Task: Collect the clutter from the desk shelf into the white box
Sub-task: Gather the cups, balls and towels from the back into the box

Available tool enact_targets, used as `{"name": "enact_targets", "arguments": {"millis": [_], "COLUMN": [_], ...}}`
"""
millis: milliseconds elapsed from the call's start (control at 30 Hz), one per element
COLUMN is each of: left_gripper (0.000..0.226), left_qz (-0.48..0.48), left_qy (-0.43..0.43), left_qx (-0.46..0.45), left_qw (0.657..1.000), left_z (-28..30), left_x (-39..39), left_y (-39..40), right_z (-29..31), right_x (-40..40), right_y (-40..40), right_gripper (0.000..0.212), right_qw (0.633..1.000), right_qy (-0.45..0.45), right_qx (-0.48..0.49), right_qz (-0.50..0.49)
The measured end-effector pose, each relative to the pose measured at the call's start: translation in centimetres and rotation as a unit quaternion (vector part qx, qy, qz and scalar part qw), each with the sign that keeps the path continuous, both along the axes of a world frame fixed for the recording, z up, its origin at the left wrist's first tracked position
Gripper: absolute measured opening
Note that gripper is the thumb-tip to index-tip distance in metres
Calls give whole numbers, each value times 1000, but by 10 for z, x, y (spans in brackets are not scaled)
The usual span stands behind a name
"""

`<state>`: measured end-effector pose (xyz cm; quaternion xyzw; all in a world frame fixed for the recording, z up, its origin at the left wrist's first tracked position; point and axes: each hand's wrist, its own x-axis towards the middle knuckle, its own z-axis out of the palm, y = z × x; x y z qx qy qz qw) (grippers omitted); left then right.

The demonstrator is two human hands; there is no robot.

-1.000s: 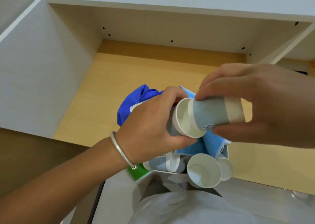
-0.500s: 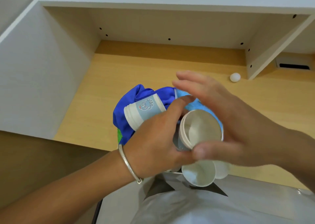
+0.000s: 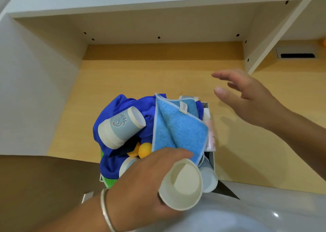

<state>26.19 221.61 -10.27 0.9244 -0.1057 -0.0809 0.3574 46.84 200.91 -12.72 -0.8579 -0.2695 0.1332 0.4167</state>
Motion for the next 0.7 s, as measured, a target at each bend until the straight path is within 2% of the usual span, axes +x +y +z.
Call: {"name": "enact_targets", "arguments": {"millis": [100, 167, 300, 433, 500, 600, 700], "left_gripper": [71, 74, 75, 92, 91, 90, 83], "left_qz": [-13, -14, -48, -64, -58, -40, -4], "left_qy": [8, 25, 6, 18, 23, -13, -53], "left_qx": [109, 149, 98, 148, 136, 129, 120], "left_qw": [994, 988, 994, 987, 989, 991, 991], "left_z": [0, -2, -15, -14, -7, 8, 26], "left_x": [-9, -12, -12, -11, -11, 0, 35], "left_y": [-1, -5, -5, -3, -2, 3, 7], "right_z": [-11, -17, -27, -39, -47, -62, -80], "right_x": [11, 18, 35, 50, 57, 70, 85], "right_y": [-2, -3, -7, -13, -17, -22, -29], "right_gripper": [58, 57, 57, 58, 59, 66, 76], "right_qw": [1000, 1000, 1000, 998, 994, 978, 963], "right_qy": [10, 7, -8, -42, -83, -140, -137], "right_qx": [-5, -6, -14, -31, -72, -153, -230], "right_qz": [-5, -6, -12, -29, -23, 6, 3]}}
